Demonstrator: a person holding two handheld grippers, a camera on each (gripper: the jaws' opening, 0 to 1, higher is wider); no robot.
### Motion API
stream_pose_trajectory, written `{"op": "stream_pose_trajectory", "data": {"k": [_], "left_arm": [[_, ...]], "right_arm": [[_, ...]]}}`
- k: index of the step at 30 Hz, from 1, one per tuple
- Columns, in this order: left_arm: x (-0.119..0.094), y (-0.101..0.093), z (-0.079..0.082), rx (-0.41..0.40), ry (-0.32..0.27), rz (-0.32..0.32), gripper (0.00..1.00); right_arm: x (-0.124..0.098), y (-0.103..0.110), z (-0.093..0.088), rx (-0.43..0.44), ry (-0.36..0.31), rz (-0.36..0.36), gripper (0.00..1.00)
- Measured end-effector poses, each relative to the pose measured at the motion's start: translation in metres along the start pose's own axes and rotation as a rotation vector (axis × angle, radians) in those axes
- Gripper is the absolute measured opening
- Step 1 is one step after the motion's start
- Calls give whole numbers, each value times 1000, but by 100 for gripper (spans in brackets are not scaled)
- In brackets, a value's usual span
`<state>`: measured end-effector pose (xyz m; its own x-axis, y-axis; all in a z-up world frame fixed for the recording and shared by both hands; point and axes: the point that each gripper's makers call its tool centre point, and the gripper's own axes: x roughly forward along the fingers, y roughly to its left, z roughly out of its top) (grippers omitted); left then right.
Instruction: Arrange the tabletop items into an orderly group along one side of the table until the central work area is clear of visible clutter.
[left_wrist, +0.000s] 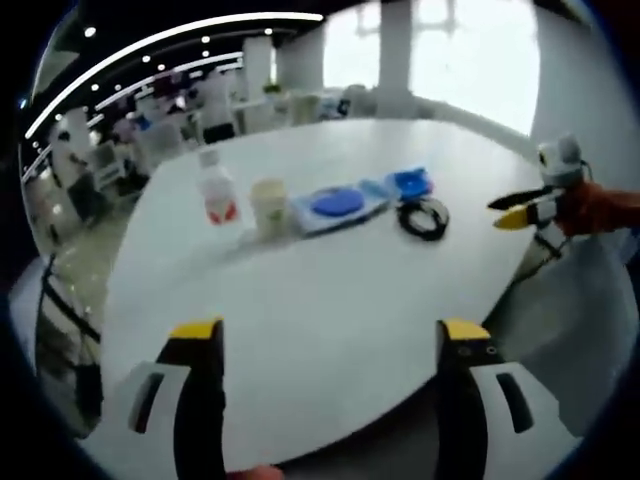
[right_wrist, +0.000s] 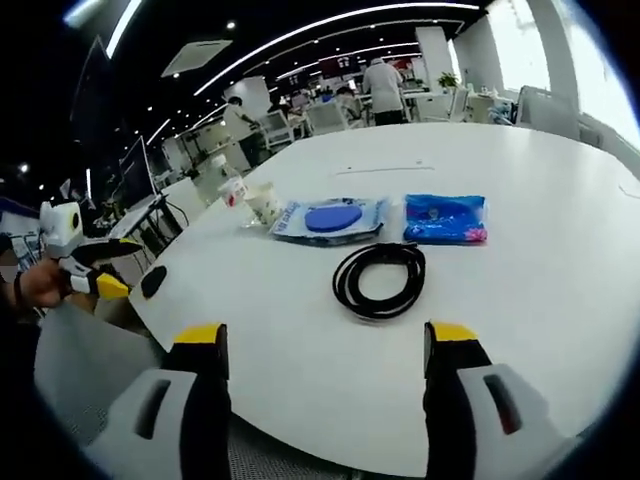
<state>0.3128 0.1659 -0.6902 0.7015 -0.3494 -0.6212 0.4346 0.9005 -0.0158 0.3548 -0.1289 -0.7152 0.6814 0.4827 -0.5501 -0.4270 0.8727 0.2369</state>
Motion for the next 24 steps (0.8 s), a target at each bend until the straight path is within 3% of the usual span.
{"op": "stream_pose_trajectory", "data": {"k": [6, 8, 11, 15, 17, 24], "left_arm": [[-5, 0, 1, 47, 3, -4, 84], [-4, 5, 1, 46, -4, 21, 84], [-2, 7, -1, 82, 7, 44, 83], [-3, 11, 5, 98, -16, 72, 81], [-3, 17, 3, 117, 0, 100, 80], [-3, 25, 6, 45, -25, 102, 81]], "right_arm": [[-3, 7, 18, 51, -47, -2, 80], [2, 11, 13, 34, -30, -6, 79], [6, 14, -7, -11, 58, 1, 76], [6, 12, -4, -7, 35, 1, 73], [6, 11, -5, 4, 35, -5, 74], [9, 12, -15, -24, 74, -9, 72]]}}
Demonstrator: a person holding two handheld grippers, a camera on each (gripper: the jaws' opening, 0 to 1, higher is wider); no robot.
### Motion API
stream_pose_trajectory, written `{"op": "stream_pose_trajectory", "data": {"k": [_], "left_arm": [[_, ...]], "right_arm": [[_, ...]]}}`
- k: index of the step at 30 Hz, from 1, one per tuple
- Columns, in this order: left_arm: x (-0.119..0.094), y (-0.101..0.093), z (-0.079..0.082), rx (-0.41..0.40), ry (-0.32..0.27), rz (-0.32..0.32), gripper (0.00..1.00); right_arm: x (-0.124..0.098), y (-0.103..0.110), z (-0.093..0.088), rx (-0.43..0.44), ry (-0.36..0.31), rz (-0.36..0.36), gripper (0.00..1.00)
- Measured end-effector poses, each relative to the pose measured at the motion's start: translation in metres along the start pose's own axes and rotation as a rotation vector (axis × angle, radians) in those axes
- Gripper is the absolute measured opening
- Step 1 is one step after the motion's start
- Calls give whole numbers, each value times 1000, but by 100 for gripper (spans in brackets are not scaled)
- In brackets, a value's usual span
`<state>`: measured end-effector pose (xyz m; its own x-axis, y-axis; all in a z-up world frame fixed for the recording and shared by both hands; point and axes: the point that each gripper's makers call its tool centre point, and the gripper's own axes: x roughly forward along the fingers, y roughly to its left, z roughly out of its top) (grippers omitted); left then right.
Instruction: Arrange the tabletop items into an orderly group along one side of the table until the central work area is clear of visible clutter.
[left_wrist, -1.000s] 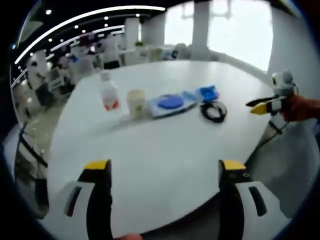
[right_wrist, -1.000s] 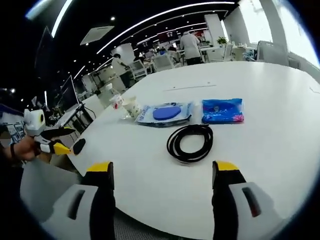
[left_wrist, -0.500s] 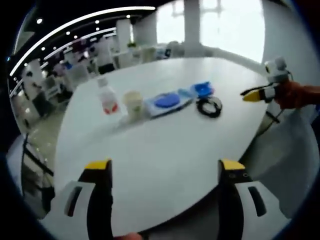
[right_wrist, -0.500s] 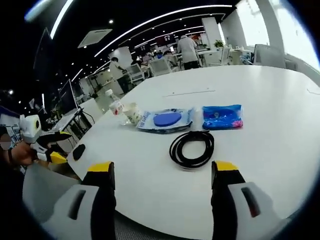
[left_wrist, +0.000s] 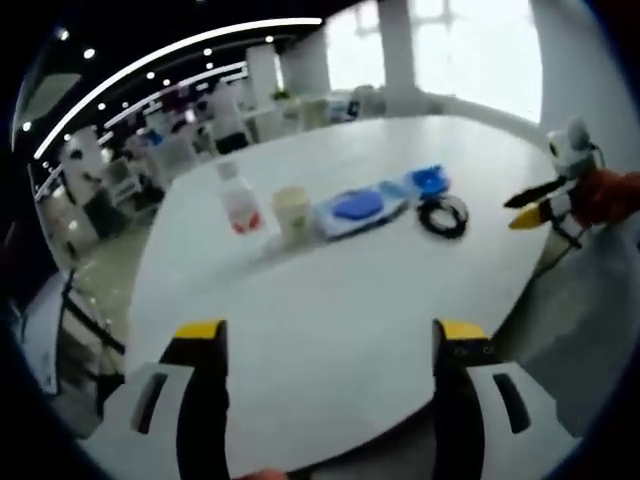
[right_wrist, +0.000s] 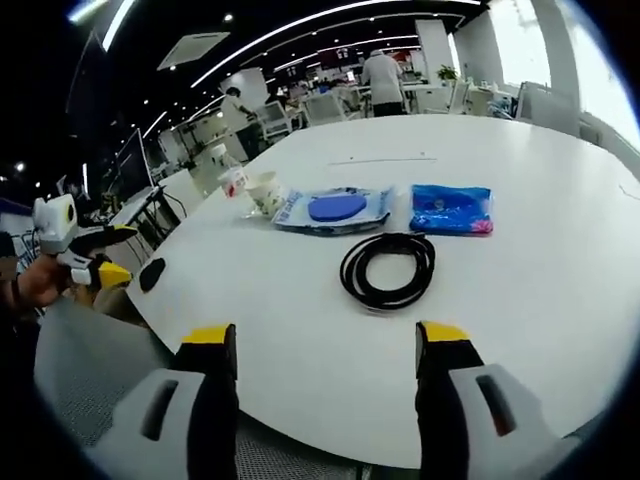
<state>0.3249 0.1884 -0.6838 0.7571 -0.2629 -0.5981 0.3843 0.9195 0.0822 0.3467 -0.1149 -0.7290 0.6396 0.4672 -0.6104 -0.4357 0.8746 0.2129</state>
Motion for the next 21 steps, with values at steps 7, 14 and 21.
{"op": "stream_pose_trajectory", "data": {"k": [7, 14, 21], "left_arm": [[2, -7, -1, 28, 8, -12, 81], [2, -5, -1, 21, 10, -13, 81], [2, -4, 0, 3, 2, -13, 81]], "right_arm": [[0, 1, -3, -11, 13, 3, 70], [0, -2, -5, 22, 17, -5, 69], [0, -3, -7, 27, 24, -4, 68]]}}
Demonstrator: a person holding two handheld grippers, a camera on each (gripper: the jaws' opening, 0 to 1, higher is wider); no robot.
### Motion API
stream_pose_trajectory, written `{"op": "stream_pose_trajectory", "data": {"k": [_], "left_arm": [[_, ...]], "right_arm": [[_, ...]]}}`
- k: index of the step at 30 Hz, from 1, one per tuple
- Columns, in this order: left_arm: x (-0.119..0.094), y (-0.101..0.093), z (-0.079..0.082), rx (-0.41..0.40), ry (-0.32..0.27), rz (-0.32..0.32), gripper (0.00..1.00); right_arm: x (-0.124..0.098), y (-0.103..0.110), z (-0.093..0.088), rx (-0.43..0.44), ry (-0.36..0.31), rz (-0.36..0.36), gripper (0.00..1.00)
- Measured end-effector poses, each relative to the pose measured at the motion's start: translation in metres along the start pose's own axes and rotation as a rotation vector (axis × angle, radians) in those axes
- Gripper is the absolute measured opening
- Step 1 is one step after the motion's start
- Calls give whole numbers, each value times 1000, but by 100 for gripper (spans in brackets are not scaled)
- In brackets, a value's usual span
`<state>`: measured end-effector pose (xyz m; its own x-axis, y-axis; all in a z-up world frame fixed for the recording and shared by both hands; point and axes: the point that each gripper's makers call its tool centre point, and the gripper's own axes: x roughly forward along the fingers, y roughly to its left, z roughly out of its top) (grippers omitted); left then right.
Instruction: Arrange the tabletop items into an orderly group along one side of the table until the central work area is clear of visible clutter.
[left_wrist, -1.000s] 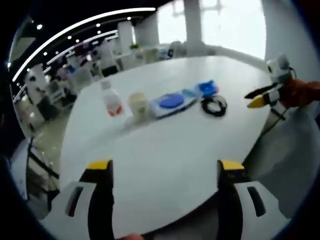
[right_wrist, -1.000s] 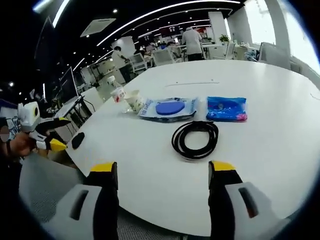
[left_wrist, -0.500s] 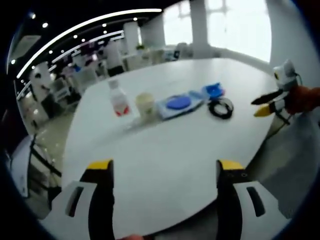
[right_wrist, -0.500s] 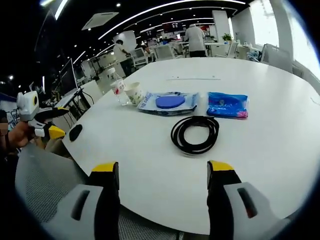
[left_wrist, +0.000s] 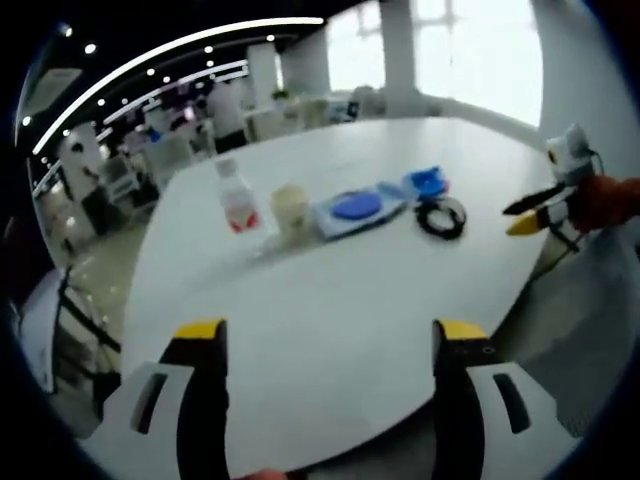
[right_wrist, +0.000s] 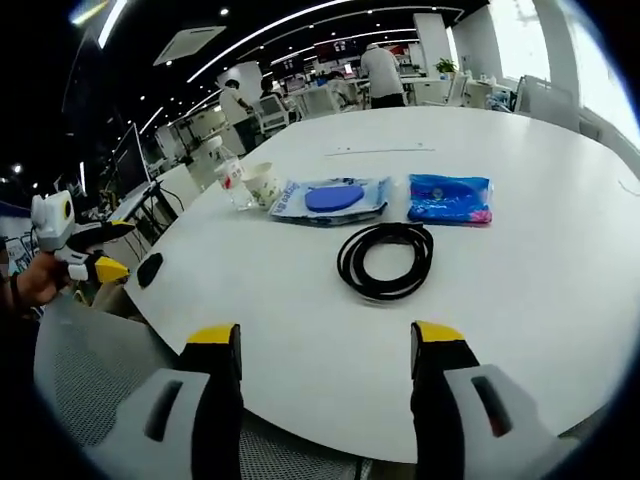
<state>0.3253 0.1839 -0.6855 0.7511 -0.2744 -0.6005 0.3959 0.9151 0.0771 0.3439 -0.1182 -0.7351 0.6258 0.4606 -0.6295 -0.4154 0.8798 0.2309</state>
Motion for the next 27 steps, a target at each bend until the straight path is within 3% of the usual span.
{"op": "stream_pose_trajectory", "data": {"k": [27], "left_arm": [[-1, -2, 2, 1, -12, -9, 81]], "right_arm": [[0, 0, -1, -1, 4, 2, 66]]}}
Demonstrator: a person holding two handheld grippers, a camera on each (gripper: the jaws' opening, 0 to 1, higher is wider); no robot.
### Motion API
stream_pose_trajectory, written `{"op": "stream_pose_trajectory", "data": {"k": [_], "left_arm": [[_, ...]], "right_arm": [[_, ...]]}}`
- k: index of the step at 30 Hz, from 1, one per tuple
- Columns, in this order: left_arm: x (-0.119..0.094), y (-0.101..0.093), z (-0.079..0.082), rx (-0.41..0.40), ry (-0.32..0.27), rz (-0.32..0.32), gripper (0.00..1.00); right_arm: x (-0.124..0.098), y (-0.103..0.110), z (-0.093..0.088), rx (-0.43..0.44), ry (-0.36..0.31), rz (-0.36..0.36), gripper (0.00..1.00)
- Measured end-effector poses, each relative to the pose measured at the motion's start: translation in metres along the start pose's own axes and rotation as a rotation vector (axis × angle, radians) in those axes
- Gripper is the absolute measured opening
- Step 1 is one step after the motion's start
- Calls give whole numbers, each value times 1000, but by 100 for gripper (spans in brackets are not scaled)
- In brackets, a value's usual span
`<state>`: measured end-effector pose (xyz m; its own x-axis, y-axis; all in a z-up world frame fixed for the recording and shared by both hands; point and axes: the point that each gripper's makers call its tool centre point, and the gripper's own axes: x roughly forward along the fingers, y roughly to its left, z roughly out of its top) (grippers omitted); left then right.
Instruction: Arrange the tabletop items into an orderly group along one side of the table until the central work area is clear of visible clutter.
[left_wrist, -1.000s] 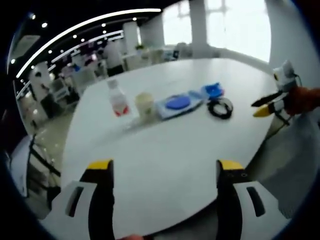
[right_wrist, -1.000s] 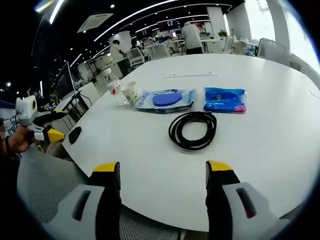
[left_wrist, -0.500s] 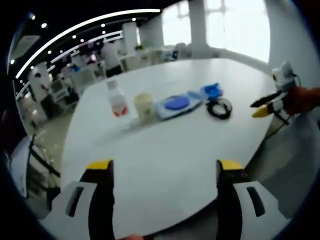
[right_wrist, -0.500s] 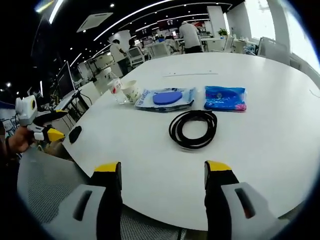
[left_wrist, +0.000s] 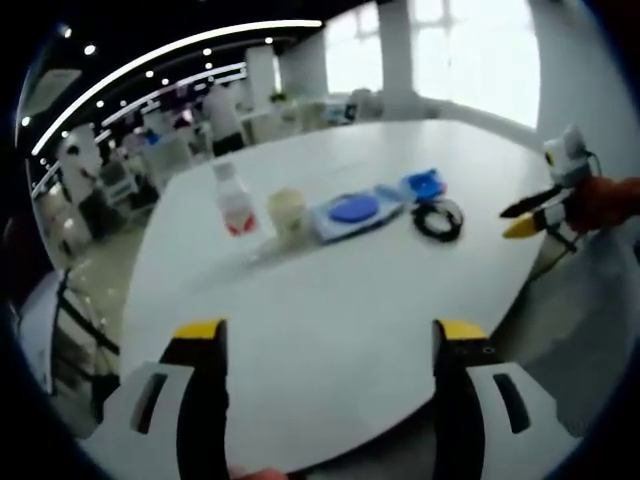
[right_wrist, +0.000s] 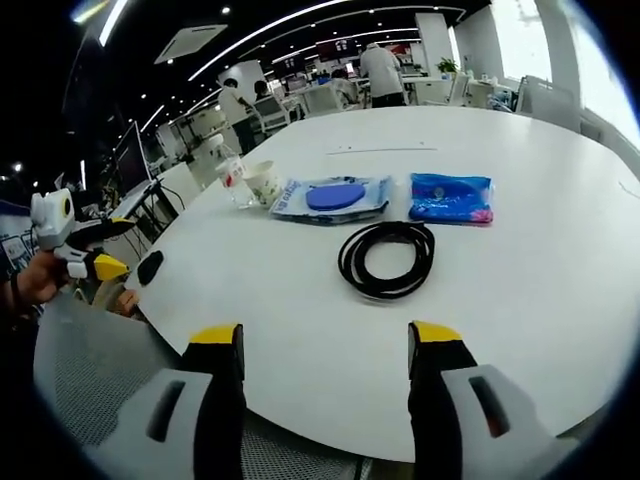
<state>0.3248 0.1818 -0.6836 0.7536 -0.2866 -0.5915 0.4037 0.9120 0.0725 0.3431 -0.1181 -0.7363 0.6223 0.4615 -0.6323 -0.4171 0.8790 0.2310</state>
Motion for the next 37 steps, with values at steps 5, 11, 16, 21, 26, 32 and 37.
{"op": "stream_pose_trajectory", "data": {"k": [5, 11, 16, 21, 26, 32, 37], "left_arm": [[0, 0, 0, 3, -1, 0, 81], [-1, 2, 1, -5, -6, 6, 81], [-1, 2, 1, -10, -8, 8, 81], [-1, 1, 2, 0, -6, 6, 81], [-1, 2, 2, -8, -9, 8, 81], [-1, 2, 2, -6, -9, 10, 81], [-1, 2, 2, -7, -10, 9, 81]], "right_arm": [[0, -1, -1, 4, 3, -1, 65], [-1, -3, 0, 9, 0, -9, 65], [0, -4, -1, 10, 1, -12, 65], [0, -3, -1, 7, 2, -12, 65], [-1, -5, -1, 16, -2, -16, 64], [-2, -7, -2, 24, 1, -19, 62], [-3, -7, 0, 27, -9, -23, 62]]}}
